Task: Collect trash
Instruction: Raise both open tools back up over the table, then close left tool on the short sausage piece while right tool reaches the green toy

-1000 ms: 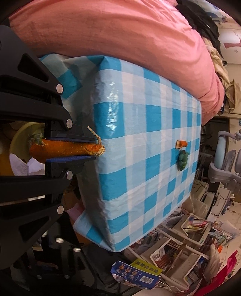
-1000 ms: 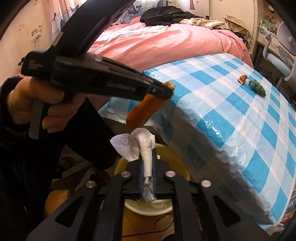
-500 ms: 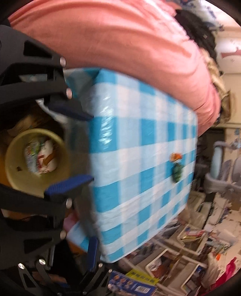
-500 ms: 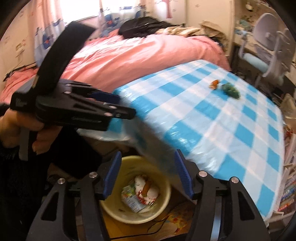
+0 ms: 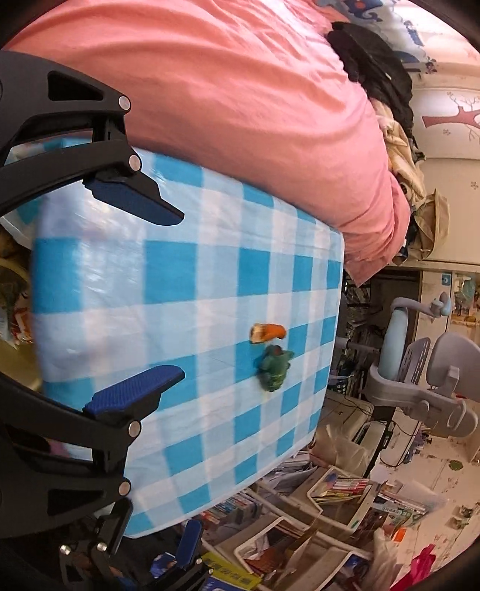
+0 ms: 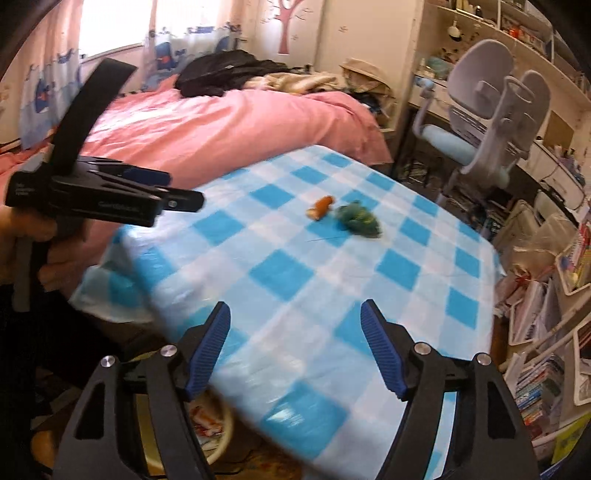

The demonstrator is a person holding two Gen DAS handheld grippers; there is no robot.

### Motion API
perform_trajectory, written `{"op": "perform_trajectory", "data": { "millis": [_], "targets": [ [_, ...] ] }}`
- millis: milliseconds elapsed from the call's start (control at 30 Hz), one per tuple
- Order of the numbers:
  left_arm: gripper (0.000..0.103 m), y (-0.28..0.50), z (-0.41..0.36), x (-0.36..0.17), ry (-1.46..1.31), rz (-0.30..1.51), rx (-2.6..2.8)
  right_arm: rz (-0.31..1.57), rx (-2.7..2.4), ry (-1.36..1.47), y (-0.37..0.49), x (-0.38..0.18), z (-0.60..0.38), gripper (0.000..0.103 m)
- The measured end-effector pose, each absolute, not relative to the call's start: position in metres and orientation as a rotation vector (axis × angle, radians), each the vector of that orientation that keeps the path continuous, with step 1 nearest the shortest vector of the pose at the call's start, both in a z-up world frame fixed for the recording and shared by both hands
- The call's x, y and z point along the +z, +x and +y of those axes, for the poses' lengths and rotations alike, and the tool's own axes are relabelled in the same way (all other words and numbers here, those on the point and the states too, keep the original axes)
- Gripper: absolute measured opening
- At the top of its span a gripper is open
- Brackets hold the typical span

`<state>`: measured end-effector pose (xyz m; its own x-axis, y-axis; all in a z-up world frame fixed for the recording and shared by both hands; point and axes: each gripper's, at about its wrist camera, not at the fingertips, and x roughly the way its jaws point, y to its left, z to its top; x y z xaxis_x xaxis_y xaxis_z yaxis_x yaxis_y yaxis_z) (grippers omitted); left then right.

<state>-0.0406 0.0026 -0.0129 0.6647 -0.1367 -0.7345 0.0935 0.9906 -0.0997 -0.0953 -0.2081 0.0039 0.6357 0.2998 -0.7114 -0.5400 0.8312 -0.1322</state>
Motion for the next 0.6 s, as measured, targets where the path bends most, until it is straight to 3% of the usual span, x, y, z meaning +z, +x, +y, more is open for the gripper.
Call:
{"op": "perform_trajectory", "data": {
  "millis": [600],
  "targets": [
    [0.075,0.092,-0.048,-0.044,-0.003,0.900,-0.173,0.759,0.469,-0.285,0.029,-0.025,-0.207,0.071]
  ]
}}
